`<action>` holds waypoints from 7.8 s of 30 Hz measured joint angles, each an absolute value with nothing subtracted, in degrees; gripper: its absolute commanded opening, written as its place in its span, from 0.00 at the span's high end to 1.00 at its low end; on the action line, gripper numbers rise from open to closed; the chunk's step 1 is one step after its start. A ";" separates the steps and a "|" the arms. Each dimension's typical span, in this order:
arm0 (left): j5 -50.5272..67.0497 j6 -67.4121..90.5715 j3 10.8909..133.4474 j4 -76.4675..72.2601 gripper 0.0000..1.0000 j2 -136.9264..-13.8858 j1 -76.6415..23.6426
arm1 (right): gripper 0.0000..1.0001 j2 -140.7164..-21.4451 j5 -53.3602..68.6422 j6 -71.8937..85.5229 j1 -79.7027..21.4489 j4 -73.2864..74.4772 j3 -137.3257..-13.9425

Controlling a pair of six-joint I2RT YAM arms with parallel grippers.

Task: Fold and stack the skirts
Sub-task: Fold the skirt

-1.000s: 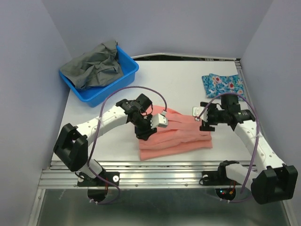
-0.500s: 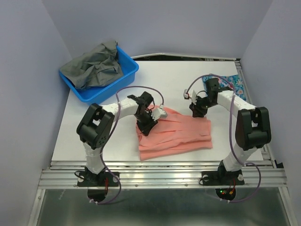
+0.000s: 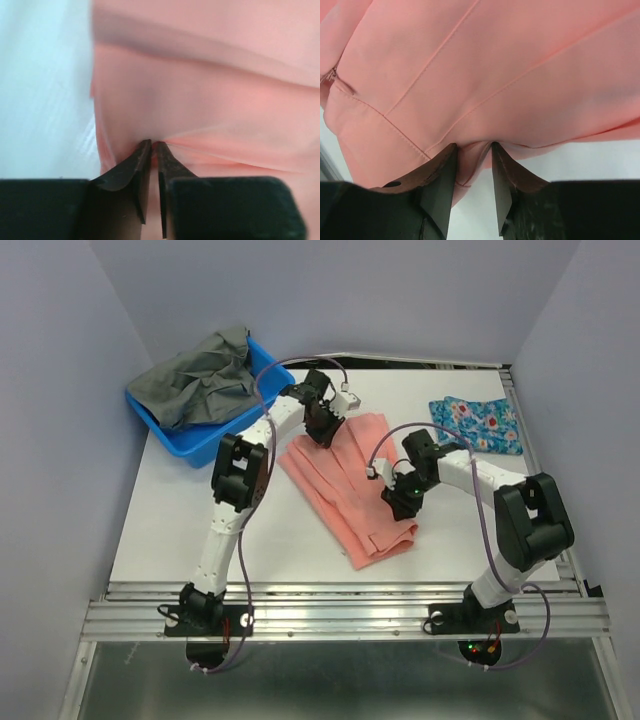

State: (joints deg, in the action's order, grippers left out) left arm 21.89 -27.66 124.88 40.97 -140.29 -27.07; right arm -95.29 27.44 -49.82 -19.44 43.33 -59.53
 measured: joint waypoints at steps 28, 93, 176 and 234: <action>42.39 39.64 37.50 -11.05 0.54 -81.91 -26.81 | 0.45 -95.31 34.52 -3.95 -30.09 40.27 -67.55; 37.32 50.39 39.68 -20.84 0.78 -101.08 -32.01 | 0.99 -99.90 20.84 6.92 -40.16 34.06 -61.30; 12.93 -51.18 34.17 15.42 0.01 -56.60 -51.20 | 0.36 -101.97 52.99 3.07 -25.19 29.78 -64.95; -8.29 -51.90 22.09 -19.07 0.89 -74.56 -84.62 | 0.51 -112.55 60.27 4.71 -26.09 23.94 -57.89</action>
